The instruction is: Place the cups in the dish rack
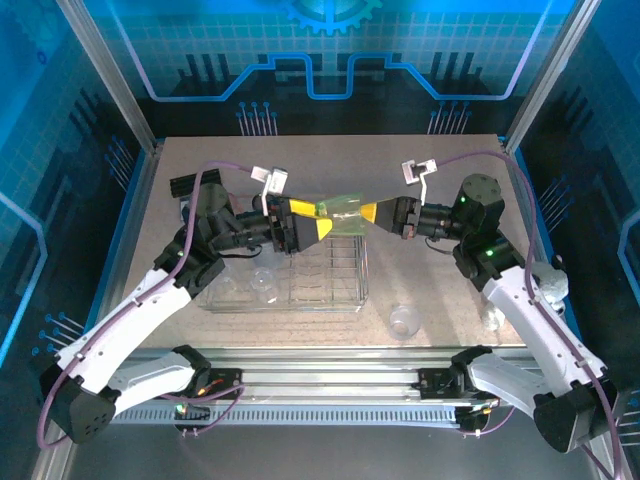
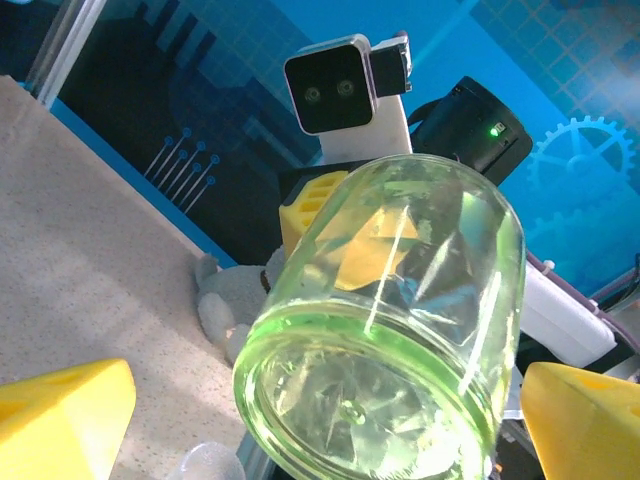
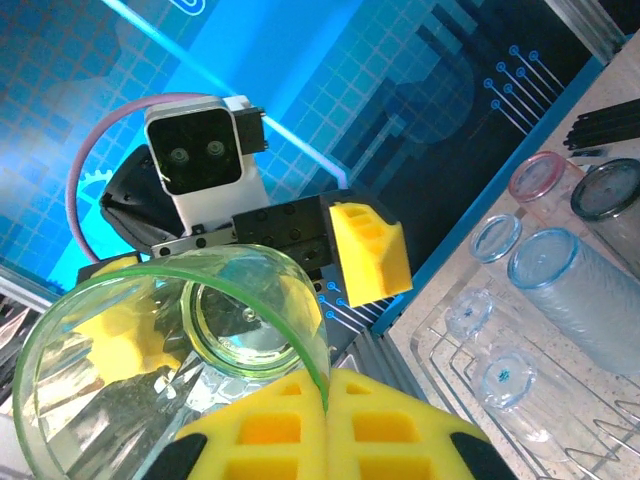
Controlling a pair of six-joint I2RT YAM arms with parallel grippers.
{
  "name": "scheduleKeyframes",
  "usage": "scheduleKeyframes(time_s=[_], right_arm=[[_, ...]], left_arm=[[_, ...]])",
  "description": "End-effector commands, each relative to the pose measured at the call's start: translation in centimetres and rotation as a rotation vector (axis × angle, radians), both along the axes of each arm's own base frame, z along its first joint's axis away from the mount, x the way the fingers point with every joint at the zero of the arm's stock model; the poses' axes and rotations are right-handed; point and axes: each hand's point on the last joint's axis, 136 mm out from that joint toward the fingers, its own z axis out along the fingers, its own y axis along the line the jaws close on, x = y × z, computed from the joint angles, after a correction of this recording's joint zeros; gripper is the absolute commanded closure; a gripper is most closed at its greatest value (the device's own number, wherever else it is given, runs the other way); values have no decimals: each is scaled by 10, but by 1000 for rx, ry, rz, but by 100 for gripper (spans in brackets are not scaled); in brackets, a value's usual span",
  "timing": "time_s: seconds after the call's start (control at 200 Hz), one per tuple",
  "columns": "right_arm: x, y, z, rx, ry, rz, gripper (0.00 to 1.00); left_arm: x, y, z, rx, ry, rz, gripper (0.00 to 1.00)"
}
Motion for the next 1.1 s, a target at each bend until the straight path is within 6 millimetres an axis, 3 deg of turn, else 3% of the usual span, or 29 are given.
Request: scheduleKeyframes(time_s=[0.0,0.165,0.355,0.425,0.585,0.65,0.725,0.77,0.895,1.0,1.095], right_arm=[[-4,1,13,32,-44,40,100],[-1,6,7,29,-22,60,100],[4,9,1,22,1,62,100],[6,9,-1,16,6,56,100],[10,9,-5,6,13,44,100],[12,8,-7,-3,17,31,100],[14,6,-11,-30,5,6,74],[18,3,-16,-58,8,-28,65],[34,-23,-39,-203,29,-227,55],[47,-72,-74,-436,104,-486,52],[45,-113,-99,-653,131,-636,51]], left_arm=[[-3,-2,22,-49,-34,-39,1],[0,-7,26,-77,-25,-63,4],[2,-13,27,-95,-8,-98,20],[2,-14,26,-93,-3,-105,29],[5,-15,20,-74,18,-99,62],[7,-14,17,-61,24,-80,68],[10,-12,13,-39,30,-54,76],[13,-10,10,-16,36,-18,79],[30,5,-8,109,78,132,85],[42,23,-25,251,108,264,88],[51,38,-37,378,137,361,90]])
